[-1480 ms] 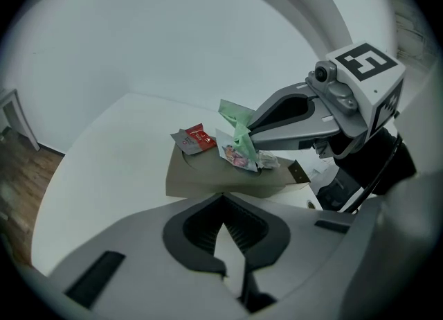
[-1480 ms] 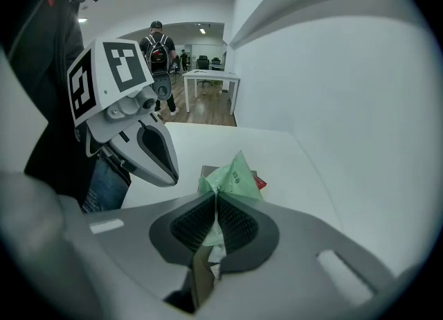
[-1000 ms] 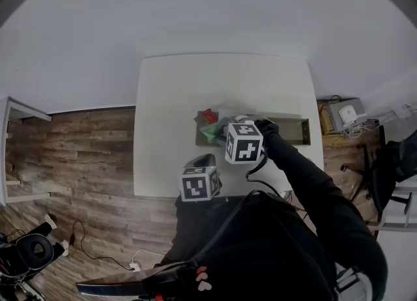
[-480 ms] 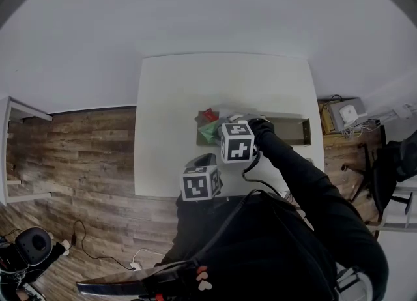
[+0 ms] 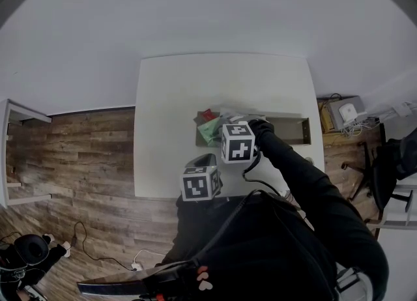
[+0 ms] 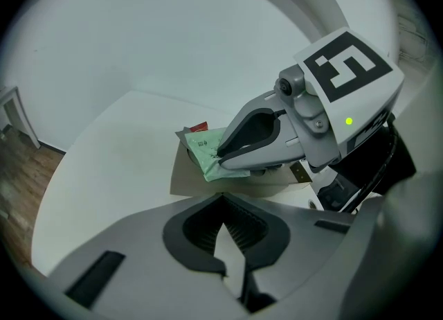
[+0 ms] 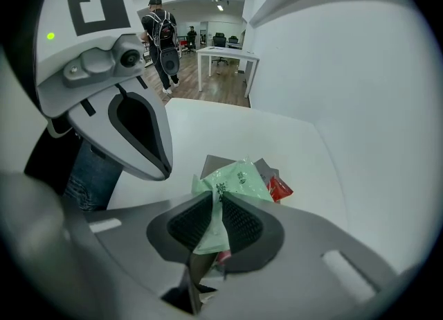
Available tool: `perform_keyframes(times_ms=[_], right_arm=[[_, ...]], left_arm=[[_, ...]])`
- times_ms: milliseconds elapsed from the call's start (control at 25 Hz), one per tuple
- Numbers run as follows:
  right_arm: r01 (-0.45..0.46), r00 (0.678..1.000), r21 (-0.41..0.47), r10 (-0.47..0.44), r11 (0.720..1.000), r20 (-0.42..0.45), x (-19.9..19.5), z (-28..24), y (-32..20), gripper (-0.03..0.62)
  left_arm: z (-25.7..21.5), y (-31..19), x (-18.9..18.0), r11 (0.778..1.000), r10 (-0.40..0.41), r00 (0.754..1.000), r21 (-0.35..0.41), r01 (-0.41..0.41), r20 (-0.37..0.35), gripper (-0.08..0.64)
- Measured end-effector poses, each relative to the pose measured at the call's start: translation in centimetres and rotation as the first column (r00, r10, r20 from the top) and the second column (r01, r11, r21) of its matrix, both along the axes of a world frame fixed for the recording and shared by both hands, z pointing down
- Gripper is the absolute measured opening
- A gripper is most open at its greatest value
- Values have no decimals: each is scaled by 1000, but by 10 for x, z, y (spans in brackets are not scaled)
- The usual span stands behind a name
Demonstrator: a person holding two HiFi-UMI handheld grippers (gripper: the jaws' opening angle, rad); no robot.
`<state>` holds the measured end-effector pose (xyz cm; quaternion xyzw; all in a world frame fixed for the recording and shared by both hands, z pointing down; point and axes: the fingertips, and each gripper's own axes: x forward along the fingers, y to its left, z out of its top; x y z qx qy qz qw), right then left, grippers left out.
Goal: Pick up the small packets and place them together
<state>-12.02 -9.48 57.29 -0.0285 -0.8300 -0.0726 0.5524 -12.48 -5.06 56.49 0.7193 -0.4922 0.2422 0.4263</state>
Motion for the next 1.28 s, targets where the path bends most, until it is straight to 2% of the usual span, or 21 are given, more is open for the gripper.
perform_keyframes(times_ms=[200, 440, 760, 1000, 1120, 1280], right_arm=[[0, 1000, -33, 0, 999, 18, 1, -3, 4, 52], [-12, 1000, -21, 13, 1000, 26, 3, -1, 3, 52], [-16, 999, -30, 17, 999, 32, 5, -2, 3, 84], [-35, 998, 0, 35, 999, 59, 7, -17, -3, 84], [-70, 994, 3, 69, 998, 88, 13, -23, -5, 84], [-182, 966, -47, 187, 982, 181, 23, -37, -14, 84]], left_arm=[[-1, -1, 2, 1000, 6, 1000, 1, -6, -2, -1], [0, -2, 4, 1000, 9, 1000, 0, -9, -2, -2], [0, -2, 4, 1000, 3, 1000, -3, -3, -1, 0], [-2, -4, 7, 1000, 14, 1000, 3, -14, -6, -2], [-1, -3, 10, 1000, 24, 1000, 3, -24, -5, 0], [-3, -7, 15, 999, 48, 999, 5, -48, 1, 0]])
